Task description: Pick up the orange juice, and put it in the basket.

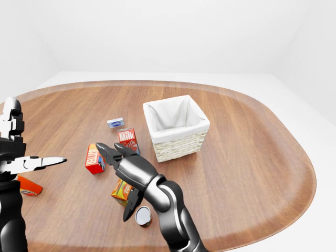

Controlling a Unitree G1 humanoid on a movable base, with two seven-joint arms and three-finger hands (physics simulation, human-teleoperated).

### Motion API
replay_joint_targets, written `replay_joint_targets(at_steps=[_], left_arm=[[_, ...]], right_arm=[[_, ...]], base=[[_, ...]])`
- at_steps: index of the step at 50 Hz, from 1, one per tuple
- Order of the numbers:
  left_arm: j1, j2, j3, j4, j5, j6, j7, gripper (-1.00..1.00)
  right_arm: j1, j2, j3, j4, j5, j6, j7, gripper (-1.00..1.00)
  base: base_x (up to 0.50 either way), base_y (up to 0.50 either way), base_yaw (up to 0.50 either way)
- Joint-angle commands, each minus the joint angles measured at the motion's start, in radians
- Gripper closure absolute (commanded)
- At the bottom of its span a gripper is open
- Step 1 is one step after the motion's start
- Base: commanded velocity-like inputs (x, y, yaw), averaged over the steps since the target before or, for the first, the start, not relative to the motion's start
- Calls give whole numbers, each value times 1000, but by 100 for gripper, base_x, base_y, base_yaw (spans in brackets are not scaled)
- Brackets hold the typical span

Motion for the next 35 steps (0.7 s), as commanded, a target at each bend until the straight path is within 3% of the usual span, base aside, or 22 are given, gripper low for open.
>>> replay_joint_targets(at_steps=[1, 13, 35], left_arm=[[1, -1, 2, -5, -1, 0, -1, -100], [-4, 2, -1, 7, 0, 0, 1, -100], [-2, 0, 7, -11, -3, 0, -1, -100]], right_arm=[[-9, 12, -3, 122, 25, -34, -55, -100], [-36, 24, -40, 241, 45, -85, -95, -100], [-41, 43, -39, 368, 55, -144, -142, -100]], base=[[0, 0, 0], [0, 0, 0], [0, 0, 0]])
